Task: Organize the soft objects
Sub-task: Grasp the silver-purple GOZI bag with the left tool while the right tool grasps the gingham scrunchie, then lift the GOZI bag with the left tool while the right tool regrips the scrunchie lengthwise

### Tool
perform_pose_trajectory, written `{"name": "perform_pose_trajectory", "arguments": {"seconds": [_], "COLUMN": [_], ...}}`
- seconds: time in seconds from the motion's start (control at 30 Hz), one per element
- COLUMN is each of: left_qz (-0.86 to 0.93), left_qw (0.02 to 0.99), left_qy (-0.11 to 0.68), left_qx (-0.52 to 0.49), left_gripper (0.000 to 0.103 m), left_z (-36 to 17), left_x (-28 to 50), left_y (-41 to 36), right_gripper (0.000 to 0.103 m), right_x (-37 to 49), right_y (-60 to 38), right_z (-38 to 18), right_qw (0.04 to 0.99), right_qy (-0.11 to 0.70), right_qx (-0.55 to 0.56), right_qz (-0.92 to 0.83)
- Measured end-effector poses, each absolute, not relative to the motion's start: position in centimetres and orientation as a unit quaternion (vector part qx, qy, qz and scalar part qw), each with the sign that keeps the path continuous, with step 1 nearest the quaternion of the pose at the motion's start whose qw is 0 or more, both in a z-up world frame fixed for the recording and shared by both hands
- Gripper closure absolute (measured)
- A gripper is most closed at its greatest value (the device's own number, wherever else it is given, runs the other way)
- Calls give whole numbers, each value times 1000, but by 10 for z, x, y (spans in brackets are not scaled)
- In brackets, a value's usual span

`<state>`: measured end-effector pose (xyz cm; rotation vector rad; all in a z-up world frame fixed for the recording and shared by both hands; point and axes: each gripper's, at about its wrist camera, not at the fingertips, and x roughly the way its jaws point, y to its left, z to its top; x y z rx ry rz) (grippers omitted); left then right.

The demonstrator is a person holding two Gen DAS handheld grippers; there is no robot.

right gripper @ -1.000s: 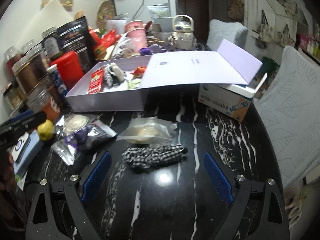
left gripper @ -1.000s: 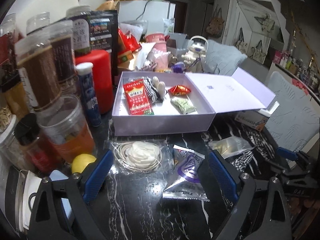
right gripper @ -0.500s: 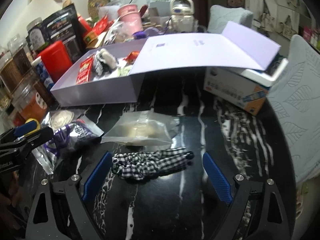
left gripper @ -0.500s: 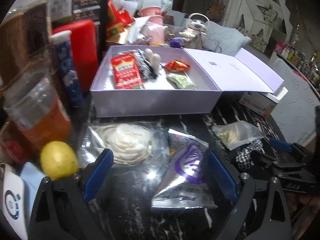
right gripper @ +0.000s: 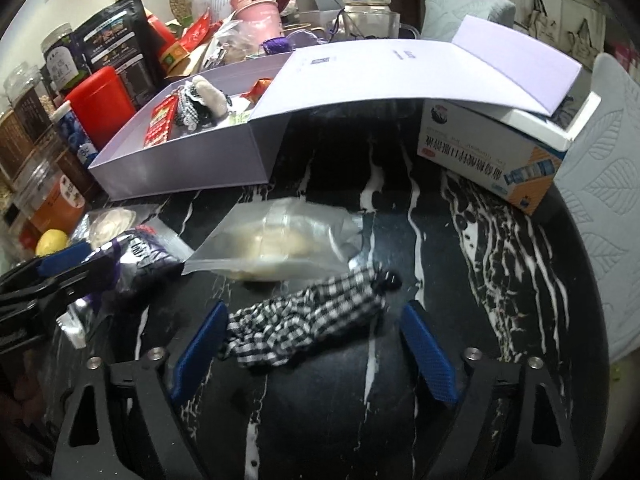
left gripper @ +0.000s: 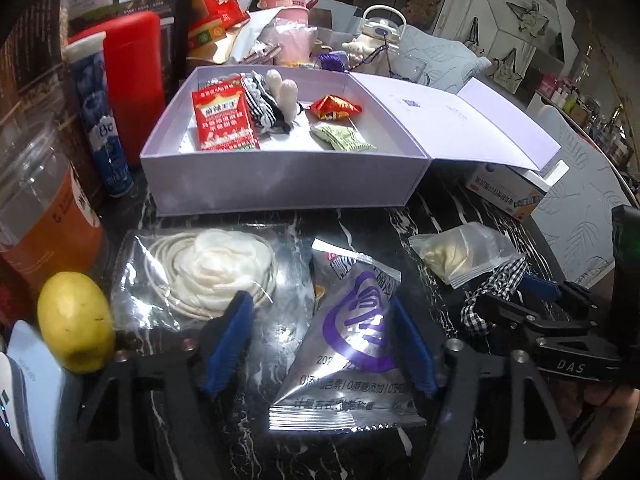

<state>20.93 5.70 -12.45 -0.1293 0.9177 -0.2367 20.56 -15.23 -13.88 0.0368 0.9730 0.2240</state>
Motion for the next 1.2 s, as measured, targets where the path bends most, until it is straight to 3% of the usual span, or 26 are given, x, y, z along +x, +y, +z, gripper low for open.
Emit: {"name": "perform_pose_trajectory", "arguments": {"seconds": [0.3, 0.43, 1.13, 1.17, 1.2], "left_qz": [-123, -125, -192, -193, -190], "left_qw": [880, 885, 850, 850, 850], "left_qy": [455, 446, 489, 489, 491], "left_qx": [-53, -35, -38, -36, -30], "left_gripper": [55, 60, 60, 60, 59], "left_z": [-129, -125, -125, -125, -127], "left_x": [202, 189, 118, 118, 118], "left_y": [44, 36, 16, 15, 14], "right_gripper": [61, 63, 63, 61, 52], "right_x": [196, 185, 107, 107, 107], "right_y": [-158, -162, -166, -166, -165], "right_z": [-134, -131, -125, -125, -125], "right_qw": [873, 871, 843, 843, 843], "right_qy": [462, 463, 480, 479, 479], "right_qx": [45, 36, -25, -27, -26], "right_qz": [152, 160, 243, 243, 242]}}
